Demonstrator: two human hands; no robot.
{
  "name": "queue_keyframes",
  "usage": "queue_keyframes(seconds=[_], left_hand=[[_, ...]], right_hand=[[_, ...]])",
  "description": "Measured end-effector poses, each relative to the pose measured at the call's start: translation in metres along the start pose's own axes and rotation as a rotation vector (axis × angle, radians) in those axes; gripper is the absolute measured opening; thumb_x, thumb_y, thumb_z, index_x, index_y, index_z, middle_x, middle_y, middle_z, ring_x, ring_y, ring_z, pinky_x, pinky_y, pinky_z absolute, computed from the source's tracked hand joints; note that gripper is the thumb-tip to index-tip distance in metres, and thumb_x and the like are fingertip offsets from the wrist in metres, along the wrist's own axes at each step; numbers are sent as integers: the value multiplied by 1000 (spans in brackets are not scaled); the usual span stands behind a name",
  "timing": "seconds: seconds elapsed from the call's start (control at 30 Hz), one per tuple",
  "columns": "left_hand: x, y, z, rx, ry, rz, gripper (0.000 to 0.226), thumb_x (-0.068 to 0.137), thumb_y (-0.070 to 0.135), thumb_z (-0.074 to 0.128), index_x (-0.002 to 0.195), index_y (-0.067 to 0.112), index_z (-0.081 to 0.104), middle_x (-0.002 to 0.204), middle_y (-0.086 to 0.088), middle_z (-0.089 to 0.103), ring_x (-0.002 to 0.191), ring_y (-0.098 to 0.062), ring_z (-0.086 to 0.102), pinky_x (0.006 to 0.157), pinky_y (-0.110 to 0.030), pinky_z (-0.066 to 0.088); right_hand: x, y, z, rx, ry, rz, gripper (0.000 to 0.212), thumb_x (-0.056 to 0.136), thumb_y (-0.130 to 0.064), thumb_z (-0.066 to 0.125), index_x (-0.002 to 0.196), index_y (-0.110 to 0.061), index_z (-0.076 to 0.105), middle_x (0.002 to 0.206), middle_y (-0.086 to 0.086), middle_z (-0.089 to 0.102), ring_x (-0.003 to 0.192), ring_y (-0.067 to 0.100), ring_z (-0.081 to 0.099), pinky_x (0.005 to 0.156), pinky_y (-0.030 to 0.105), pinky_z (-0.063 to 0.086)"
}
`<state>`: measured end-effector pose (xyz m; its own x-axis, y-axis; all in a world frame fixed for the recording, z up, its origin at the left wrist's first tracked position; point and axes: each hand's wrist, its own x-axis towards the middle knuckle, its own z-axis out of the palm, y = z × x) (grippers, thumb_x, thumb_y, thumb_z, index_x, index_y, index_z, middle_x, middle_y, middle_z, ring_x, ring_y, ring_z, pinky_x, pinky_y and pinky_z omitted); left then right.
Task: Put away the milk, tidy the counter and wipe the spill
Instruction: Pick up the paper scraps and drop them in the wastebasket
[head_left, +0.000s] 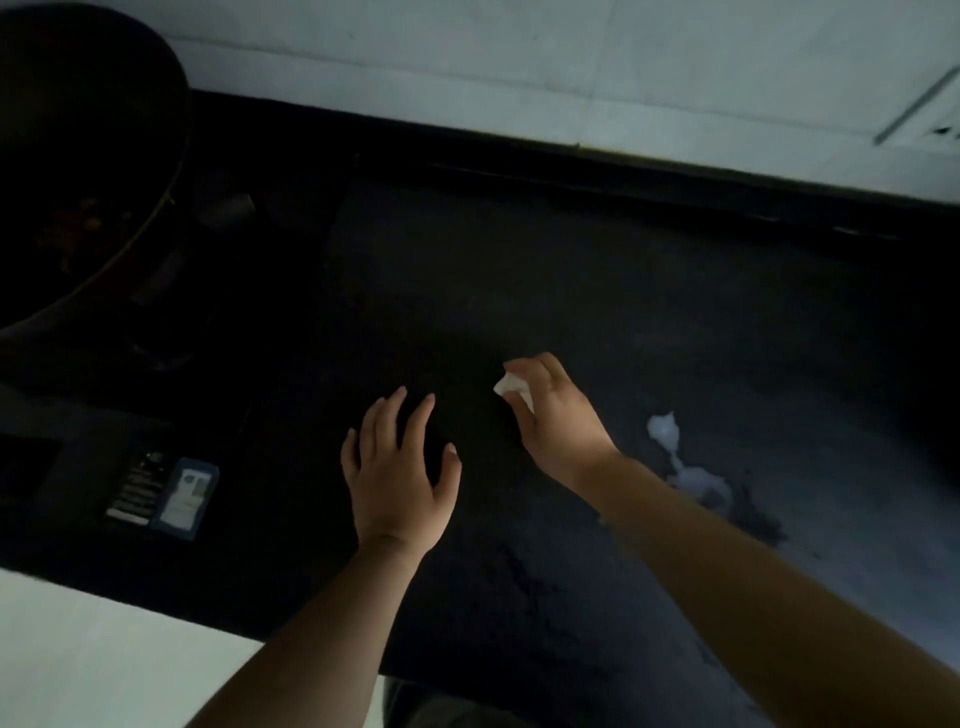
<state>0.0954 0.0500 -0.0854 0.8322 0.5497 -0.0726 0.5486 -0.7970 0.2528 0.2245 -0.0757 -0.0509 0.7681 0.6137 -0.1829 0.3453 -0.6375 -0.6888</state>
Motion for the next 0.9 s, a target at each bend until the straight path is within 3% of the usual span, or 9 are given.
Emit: queue_keyframes(seconds=[0.07, 0.17, 0.33, 0.4, 0.5, 0.6, 0.7, 0.8, 0.9], left_hand=[[0, 0, -3, -14, -12, 5, 55, 86, 46, 39, 137, 28, 40, 151, -3, 31, 141, -23, 22, 113, -52, 16], [-1, 1, -9, -41, -56, 25, 55, 86, 44, 47, 138, 29, 39, 153, -3, 27, 143, -23, 17, 114, -51, 12], [-4, -22, -25, -61, -229, 246, 58, 88, 44, 49, 142, 29, 34, 158, -6, 14, 145, -25, 7, 115, -51, 8], [-4, -35, -36, -39, -277, 369, 58, 89, 46, 47, 142, 26, 34, 156, -6, 21, 144, -24, 14, 114, -52, 14], [-14, -52, -58, -84, -311, 556, 59, 87, 50, 42, 137, 21, 40, 144, -3, 42, 136, -21, 34, 108, -53, 30], [-44, -61, -79, -224, -379, 695, 60, 83, 52, 38, 131, 17, 49, 133, 0, 52, 125, -16, 45, 105, -36, 36], [-79, -60, -92, -358, -561, 745, 58, 82, 55, 40, 129, 22, 51, 131, 8, 50, 122, -2, 41, 100, -18, 30], [-113, -51, -97, -406, -711, 813, 56, 79, 57, 42, 126, 29, 52, 126, 18, 48, 117, 9, 41, 95, -6, 28], [-144, -30, -98, -424, -805, 917, 52, 76, 55, 45, 120, 29, 56, 116, 19, 52, 110, 18, 43, 87, 2, 28]], right_hand=[[-17, -5, 1, 32, 33, 113, 34, 97, -16, 42, 130, -11, 45, 132, 7, 45, 110, 24, 54, 87, 22, 40], [-45, -16, 5, 23, 85, 212, 34, 96, -12, 42, 129, -9, 47, 132, 12, 50, 114, 27, 52, 91, 26, 39], [-97, -46, 26, 95, 180, 289, 20, 96, -15, 42, 112, -11, 54, 112, 4, 54, 99, 21, 55, 75, 22, 37], [-116, -59, 38, 129, 226, 309, 13, 96, -18, 43, 96, -11, 54, 98, -1, 49, 86, 18, 53, 67, 21, 33], [-148, -77, 55, 113, 358, 357, 20, 95, -28, 46, 82, -13, 50, 88, -2, 50, 74, 16, 50, 62, 26, 33], [-189, -93, 63, 119, 470, 438, 27, 90, -37, 54, 79, -13, 50, 81, -1, 54, 69, 15, 51, 59, 29, 42], [-238, -104, 67, 123, 547, 534, 27, 81, -33, 67, 75, -15, 47, 77, -4, 52, 67, 12, 47, 55, 23, 37], [-293, -109, 75, 149, 639, 679, 17, 80, -15, 63, 77, -19, 47, 82, -3, 53, 76, 19, 50, 57, 19, 29], [-355, -115, 91, 189, 742, 790, 10, 87, -15, 56, 96, -17, 56, 95, -4, 55, 88, 15, 52, 67, 12, 28]])
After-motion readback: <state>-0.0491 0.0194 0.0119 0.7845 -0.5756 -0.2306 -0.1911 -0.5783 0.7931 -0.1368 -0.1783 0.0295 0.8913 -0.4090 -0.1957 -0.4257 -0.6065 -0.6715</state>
